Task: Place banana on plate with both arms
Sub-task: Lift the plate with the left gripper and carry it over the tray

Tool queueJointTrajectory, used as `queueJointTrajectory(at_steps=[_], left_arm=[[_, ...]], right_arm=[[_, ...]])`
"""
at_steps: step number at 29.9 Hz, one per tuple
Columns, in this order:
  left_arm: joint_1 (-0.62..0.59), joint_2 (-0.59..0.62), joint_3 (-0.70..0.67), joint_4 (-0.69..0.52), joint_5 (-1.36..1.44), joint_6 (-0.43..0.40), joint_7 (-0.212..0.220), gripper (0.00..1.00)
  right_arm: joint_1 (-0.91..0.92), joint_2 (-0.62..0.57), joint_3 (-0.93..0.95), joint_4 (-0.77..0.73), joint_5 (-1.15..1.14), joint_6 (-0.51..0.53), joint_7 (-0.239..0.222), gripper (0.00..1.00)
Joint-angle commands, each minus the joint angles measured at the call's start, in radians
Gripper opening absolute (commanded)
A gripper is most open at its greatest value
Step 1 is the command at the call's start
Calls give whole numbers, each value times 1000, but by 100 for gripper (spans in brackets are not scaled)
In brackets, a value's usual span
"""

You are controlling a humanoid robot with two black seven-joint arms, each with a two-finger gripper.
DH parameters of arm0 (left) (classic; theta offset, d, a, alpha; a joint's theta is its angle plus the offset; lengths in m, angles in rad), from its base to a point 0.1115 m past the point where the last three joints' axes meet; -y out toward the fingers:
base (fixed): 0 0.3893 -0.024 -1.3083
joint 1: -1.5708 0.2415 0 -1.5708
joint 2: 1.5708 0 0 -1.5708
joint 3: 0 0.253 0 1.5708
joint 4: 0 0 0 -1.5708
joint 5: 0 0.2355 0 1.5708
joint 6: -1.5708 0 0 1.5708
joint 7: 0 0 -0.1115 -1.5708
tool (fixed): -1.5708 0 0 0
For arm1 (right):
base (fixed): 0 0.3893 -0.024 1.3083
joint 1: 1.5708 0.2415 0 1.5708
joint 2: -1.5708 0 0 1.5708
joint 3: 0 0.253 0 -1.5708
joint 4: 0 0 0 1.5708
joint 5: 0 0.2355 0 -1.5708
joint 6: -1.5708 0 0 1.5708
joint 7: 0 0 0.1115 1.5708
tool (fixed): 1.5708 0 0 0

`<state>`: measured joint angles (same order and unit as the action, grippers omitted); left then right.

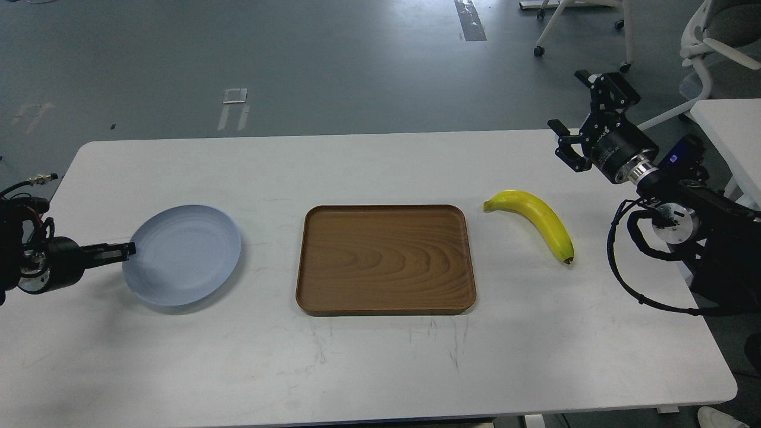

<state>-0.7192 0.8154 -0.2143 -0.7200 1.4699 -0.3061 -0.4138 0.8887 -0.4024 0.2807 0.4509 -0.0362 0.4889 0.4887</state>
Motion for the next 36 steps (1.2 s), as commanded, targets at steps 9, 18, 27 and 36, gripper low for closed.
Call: queueJointTrajectory(at_steps=[9, 18, 27, 36], left_arm=[[-216, 19, -1, -231, -5, -162, 7, 0], [-285, -129, 3, -292, 12, -183, 104, 0], [-324, -292, 98, -260, 23, -183, 162, 0], [-322, -429, 107, -158, 23, -183, 193, 0]], right_arm=[[3, -7, 0, 2, -1, 0, 0, 100], [12, -13, 0, -1, 1, 0, 0, 100], [59, -36, 3, -11, 1, 0, 0, 100], [56, -50, 5, -11, 1, 0, 0, 100]])
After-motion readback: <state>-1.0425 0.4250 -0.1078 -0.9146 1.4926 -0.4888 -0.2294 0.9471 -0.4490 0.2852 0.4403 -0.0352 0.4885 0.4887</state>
